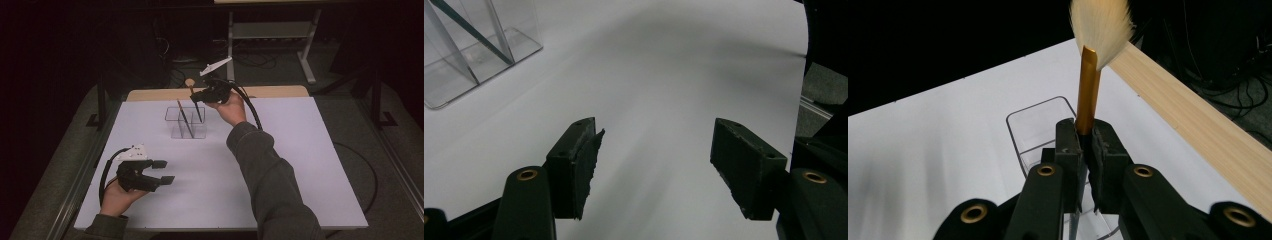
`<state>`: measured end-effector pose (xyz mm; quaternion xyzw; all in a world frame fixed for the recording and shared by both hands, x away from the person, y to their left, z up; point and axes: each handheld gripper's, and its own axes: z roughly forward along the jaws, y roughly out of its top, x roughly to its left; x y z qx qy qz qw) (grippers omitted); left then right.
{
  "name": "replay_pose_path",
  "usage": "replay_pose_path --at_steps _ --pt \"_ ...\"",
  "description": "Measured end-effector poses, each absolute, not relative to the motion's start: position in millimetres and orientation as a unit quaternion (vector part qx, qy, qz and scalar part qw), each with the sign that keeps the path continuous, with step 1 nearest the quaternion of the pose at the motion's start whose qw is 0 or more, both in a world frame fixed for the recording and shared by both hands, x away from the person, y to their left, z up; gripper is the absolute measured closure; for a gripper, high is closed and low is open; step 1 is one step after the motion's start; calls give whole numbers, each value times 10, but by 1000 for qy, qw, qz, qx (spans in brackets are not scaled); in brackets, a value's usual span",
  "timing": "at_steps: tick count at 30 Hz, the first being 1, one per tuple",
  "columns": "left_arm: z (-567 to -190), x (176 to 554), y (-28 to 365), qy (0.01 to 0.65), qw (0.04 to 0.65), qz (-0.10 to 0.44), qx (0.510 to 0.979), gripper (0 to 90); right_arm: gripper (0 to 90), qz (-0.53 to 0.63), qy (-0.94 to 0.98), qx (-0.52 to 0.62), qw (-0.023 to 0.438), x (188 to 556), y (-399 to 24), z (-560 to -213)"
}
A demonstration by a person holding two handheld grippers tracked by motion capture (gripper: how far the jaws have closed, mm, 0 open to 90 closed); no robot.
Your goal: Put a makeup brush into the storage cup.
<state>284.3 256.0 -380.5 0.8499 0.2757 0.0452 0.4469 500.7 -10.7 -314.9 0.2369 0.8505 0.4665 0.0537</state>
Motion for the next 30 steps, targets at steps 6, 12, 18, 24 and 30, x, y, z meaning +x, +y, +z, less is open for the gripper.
replay_pose_path --at_steps 6,12,18,24,30 --pt "-3811 2857 2567 270 446 49 852 347 828 469 848 243 53 5006 -125 -3207" --pt "-3826 2859 2547 271 442 45 854 347 828 468 847 247 53 5000 -132 -3235" --pt "-3838 2861 2532 269 440 44 855 344 827 470 845 249 56 4986 -133 -3264" --pt "-3843 2862 2529 270 439 43 856 344 827 468 845 254 57 4983 -149 -3305" --pt "-3870 2864 2512 270 436 41 858 344 827 473 840 258 62 4973 -158 -3339"
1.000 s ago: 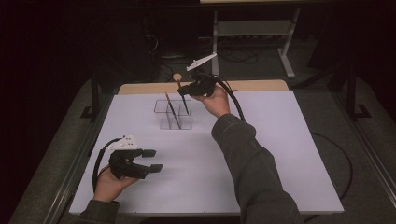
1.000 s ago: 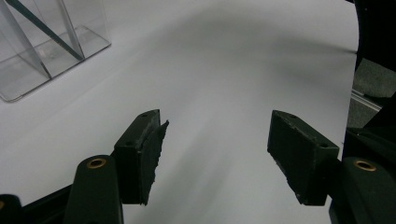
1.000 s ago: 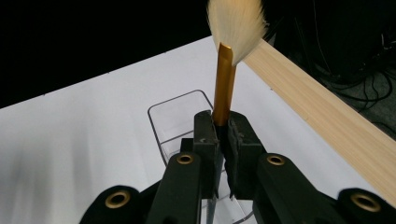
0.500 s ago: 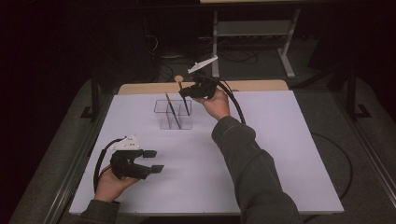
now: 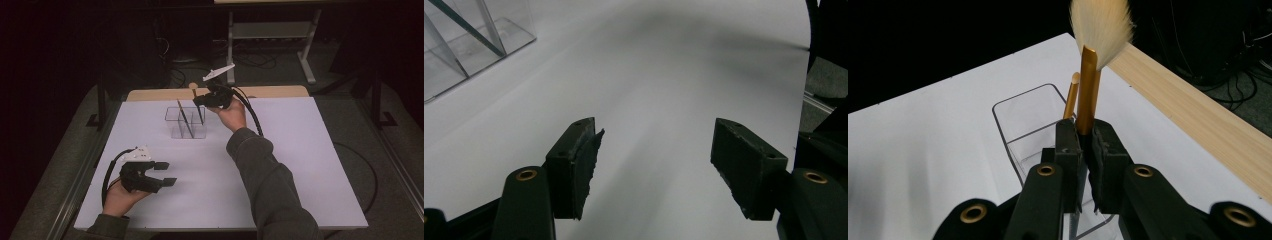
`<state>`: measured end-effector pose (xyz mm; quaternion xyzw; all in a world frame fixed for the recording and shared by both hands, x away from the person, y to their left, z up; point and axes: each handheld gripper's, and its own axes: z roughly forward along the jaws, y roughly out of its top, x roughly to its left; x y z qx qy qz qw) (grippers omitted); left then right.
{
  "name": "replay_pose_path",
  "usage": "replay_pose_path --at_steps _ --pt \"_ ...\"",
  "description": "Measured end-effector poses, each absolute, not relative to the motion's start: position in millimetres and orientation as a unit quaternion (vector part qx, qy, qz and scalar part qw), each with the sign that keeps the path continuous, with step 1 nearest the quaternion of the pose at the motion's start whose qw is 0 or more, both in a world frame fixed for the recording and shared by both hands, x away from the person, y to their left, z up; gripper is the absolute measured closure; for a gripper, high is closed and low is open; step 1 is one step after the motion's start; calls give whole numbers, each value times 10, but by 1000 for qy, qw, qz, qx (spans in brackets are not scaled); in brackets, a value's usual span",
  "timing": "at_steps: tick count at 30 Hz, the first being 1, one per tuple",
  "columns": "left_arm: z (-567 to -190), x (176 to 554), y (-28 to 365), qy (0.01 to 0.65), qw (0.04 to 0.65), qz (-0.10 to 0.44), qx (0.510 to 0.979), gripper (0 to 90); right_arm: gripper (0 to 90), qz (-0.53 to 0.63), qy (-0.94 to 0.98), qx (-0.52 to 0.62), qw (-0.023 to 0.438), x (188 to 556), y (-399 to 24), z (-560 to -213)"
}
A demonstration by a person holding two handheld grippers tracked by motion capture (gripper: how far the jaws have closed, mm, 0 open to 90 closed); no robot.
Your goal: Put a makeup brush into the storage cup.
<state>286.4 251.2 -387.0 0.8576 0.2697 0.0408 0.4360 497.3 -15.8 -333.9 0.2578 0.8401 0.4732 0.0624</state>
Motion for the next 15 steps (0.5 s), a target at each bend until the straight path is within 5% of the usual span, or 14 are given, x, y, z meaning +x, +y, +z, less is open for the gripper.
replay_pose_path --at_steps 15 --pt "-3865 2857 2506 271 438 43 856 344 826 465 844 260 62 4940 -118 -3458"
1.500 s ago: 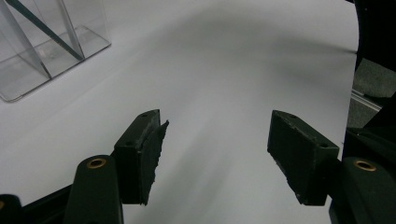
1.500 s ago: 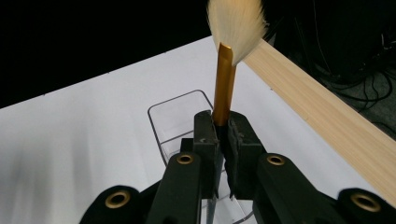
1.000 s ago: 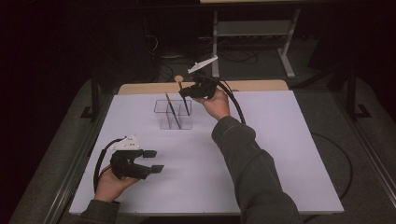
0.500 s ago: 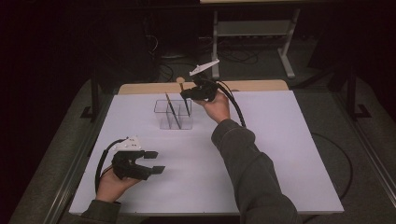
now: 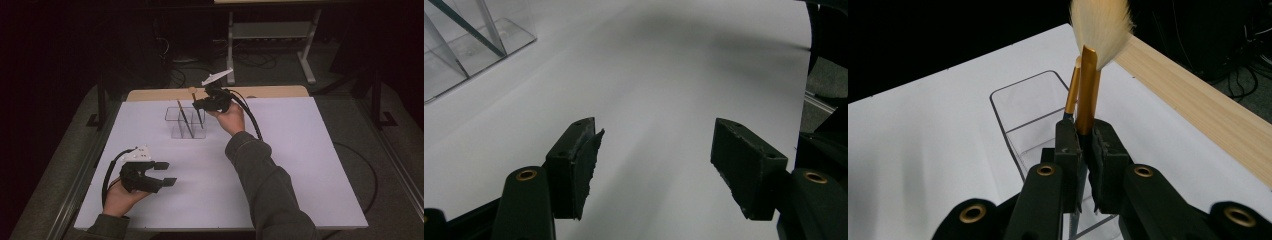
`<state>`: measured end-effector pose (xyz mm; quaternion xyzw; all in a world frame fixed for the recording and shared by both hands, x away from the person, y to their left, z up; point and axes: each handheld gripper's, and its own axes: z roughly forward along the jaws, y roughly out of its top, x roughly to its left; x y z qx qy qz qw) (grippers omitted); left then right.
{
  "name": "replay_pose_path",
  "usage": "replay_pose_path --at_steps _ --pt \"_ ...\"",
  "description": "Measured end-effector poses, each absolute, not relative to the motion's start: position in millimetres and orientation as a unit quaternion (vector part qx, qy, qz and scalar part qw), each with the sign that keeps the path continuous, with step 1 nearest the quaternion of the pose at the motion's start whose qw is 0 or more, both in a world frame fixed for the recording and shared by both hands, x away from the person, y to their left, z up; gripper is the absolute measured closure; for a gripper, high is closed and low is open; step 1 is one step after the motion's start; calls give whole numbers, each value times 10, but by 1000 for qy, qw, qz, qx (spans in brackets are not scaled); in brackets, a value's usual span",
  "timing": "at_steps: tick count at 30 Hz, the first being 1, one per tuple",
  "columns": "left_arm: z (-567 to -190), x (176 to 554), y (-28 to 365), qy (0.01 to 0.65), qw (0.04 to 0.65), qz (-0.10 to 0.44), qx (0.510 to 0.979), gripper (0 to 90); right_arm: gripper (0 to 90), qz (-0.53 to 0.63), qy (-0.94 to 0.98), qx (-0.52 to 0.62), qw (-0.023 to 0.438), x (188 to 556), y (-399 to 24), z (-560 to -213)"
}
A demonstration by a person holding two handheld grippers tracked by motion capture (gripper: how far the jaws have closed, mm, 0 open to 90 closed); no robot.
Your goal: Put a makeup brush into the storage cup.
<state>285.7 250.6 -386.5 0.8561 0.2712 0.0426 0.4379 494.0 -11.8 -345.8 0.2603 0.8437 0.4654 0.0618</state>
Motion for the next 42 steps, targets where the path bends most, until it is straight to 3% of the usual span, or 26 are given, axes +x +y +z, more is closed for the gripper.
replay_pose_path --at_steps 11,12,15,42 --pt "-3869 2857 2504 272 436 41 857 345 813 464 843 266 60 4937 -127 -3514" --pt "-3870 2858 2505 272 436 41 857 345 744 461 843 268 63 4932 -122 -3513" --pt "-3872 2863 2515 271 435 42 858 345 683 458 843 272 69 4921 -120 -3505" --pt "-3872 2867 2492 277 435 49 855 328 583 489 823 284 54 4681 -589 -3519"
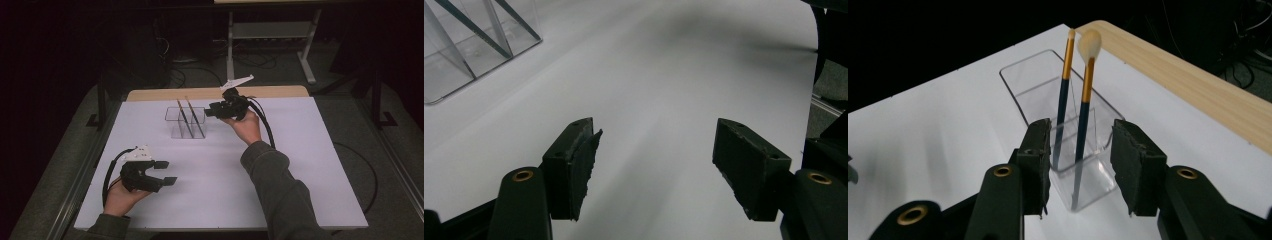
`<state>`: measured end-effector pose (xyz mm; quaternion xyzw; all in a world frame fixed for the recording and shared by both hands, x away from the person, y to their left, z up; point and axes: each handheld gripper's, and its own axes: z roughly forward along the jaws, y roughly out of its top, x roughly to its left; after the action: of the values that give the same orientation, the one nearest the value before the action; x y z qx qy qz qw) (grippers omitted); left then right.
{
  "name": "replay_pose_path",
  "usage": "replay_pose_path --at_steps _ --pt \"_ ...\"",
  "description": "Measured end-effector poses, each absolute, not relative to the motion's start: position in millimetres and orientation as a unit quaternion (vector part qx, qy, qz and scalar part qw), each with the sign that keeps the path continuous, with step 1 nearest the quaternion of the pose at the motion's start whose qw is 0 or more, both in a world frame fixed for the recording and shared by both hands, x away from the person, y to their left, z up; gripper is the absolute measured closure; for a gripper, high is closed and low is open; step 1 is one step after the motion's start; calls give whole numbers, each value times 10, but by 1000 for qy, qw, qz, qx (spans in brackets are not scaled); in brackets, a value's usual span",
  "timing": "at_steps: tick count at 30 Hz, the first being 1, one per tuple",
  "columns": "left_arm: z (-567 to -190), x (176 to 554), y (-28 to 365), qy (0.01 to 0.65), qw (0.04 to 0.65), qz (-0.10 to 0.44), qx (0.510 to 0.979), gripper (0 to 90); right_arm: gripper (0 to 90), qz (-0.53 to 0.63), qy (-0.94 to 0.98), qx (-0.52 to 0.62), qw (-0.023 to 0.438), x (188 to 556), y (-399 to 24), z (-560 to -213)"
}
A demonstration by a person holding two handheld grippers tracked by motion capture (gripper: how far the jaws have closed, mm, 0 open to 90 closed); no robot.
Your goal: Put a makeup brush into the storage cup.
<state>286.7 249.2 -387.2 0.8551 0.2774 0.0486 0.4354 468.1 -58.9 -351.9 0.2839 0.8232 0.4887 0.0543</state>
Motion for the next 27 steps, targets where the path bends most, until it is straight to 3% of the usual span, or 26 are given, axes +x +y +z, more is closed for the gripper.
replay_pose_path --at_steps 27 --pt "-3903 2873 2453 275 433 48 857 310 505 490 815 305 47 4433 -1114 -3631"
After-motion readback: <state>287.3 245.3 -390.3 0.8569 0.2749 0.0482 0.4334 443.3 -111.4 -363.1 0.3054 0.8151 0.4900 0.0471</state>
